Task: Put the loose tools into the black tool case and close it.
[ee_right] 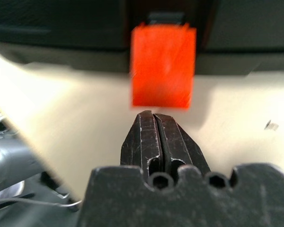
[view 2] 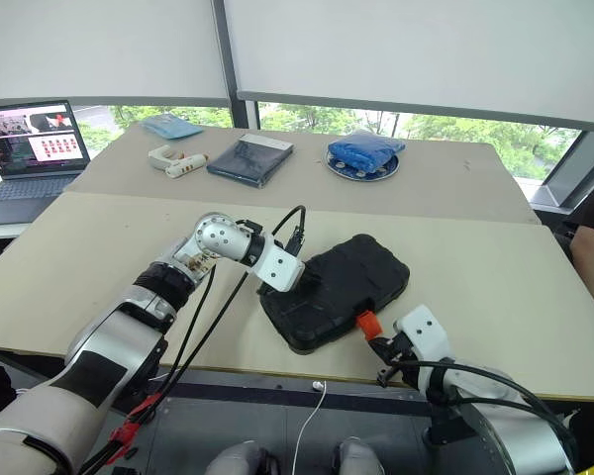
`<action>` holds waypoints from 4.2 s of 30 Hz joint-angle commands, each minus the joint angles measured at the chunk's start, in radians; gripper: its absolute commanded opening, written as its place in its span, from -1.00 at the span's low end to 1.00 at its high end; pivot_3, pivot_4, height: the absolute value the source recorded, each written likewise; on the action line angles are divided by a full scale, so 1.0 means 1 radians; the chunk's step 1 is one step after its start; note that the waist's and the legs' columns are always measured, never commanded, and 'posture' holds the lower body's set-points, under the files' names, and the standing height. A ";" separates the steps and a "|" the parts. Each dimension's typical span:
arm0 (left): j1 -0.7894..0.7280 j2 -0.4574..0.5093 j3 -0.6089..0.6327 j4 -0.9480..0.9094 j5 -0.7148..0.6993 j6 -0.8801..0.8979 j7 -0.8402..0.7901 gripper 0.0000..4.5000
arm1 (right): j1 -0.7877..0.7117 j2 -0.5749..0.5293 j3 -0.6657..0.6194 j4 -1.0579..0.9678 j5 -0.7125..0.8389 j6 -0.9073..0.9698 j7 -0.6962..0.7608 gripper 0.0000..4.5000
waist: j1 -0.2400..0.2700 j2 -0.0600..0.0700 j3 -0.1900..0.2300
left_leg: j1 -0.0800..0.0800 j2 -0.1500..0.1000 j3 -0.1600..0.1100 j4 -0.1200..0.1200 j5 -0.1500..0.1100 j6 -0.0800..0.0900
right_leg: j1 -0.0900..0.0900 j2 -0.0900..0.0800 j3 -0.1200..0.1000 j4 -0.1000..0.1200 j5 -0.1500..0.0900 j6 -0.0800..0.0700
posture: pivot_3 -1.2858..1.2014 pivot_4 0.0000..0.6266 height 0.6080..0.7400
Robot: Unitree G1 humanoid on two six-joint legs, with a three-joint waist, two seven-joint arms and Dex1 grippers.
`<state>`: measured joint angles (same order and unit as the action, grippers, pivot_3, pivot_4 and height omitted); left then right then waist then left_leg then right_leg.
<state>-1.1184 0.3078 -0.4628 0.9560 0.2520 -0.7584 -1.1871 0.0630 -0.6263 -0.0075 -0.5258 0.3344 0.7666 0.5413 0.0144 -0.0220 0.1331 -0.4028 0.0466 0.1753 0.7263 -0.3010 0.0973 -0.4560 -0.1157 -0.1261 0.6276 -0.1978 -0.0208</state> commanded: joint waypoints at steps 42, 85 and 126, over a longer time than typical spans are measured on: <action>0.040 -0.064 0.048 0.142 -0.033 0.308 -0.113 -1.00 | -0.192 0.021 0.023 0.075 0.009 0.020 0.030 -0.99 | -0.012 -0.001 0.000 | -0.002 -0.001 -0.001 0.000 0.000 0.000 | 0.001 -0.005 -0.003 -0.001 0.001 0.002 | 0.03 -0.52 0.67; 0.039 -0.064 0.127 0.144 -0.094 0.472 -0.188 0.60 | -0.059 0.095 -0.028 -0.071 0.042 -0.005 -0.035 -0.03 | -0.026 0.007 -0.005 | -0.001 -0.001 -0.002 0.000 -0.008 -0.003 | 0.000 0.001 -0.003 0.001 -0.003 0.009 | 0.03 -0.52 0.67; 0.030 -0.072 0.104 0.159 -0.064 0.396 -0.157 0.60 | 0.048 0.019 -0.072 -0.110 0.056 0.004 -0.046 -0.57 | -0.011 0.008 -0.006 | 0.003 -0.001 -0.002 0.001 -0.009 -0.002 | 0.003 0.001 -0.003 0.002 -0.003 0.009 | 0.03 -0.52 0.67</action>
<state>-1.1341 0.2340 -0.2825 1.0602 0.0956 -0.3687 -1.3341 0.1308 -0.6085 -0.0902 -0.6443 0.4054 0.7938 0.4942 0.0030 -0.0144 0.1275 -0.3997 0.0452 0.1734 0.7271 -0.3096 0.0952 -0.4522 -0.1147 -0.1291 0.6292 -0.2011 -0.0119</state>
